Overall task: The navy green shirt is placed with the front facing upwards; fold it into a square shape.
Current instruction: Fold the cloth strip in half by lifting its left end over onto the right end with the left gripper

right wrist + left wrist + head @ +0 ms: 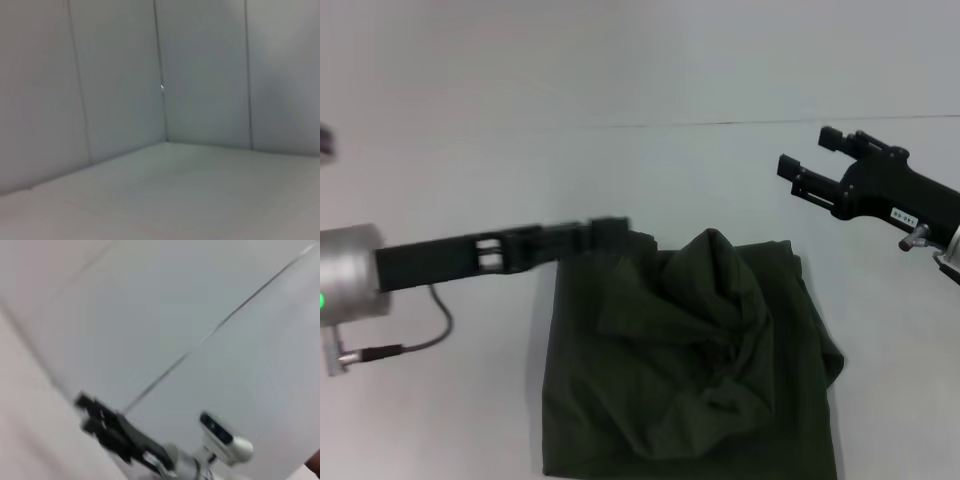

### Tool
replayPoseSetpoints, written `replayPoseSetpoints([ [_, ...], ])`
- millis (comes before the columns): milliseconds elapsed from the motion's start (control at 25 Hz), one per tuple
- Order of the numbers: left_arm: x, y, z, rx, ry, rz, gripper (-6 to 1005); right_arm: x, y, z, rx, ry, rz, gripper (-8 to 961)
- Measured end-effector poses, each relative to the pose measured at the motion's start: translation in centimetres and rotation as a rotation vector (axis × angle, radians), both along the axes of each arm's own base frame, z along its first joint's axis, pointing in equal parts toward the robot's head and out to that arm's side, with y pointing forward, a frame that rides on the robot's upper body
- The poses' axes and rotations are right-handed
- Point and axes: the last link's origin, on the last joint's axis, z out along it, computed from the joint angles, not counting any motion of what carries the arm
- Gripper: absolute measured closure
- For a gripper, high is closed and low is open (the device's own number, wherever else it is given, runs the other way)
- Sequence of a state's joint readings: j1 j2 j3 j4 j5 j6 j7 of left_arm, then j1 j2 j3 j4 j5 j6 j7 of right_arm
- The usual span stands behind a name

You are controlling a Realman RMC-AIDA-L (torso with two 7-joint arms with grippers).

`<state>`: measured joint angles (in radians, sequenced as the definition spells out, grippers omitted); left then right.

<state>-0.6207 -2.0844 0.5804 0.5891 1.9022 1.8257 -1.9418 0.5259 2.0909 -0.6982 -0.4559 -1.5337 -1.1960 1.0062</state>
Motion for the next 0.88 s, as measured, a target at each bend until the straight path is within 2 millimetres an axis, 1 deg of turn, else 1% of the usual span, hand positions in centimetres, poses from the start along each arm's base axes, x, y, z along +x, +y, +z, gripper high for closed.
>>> replayPoseSetpoints([
  [120,-1.8,-0.8,1.3,0.146,-0.006,-0.028,105,-1.1,-0.5,1.0,-0.019,0.053,0.069,162],
  [160,-2.4,-1.0,1.5,0.187,0.007,-0.030,106,-1.7,-0.6,1.6,-0.031,0.075,0.091,162],
  [200,-2.9,-1.2,1.8,0.223,0.027,-0.041,106,-2.9,-0.6,2.7,-0.068,0.106,0.124,166],
  [240,-3.3,-1.4,1.9,0.251,0.045,-0.051,106,-2.9,-0.6,2.7,-0.068,0.106,0.124,169],
  [280,-3.8,-1.7,2.1,0.284,0.067,-0.068,105,-3.7,-0.4,3.3,-0.099,0.115,0.137,173],
  [400,-5.3,-2.9,2.4,0.384,0.130,-0.116,107,-6.5,0.1,4.7,-0.199,0.089,0.159,183],
  [560,-6.8,-4.2,2.7,0.474,0.177,-0.147,112,-11.9,1.1,5.9,-0.324,-0.037,0.160,198],
  [720,-7.5,-5.4,3.1,0.531,0.232,-0.207,112,-16.4,1.4,6.1,-0.438,-0.166,0.100,212],
  [880,-7.9,-6.2,3.2,0.512,0.333,-0.272,112,-19.2,1.6,5.4,-0.565,-0.247,0.021,226],
])
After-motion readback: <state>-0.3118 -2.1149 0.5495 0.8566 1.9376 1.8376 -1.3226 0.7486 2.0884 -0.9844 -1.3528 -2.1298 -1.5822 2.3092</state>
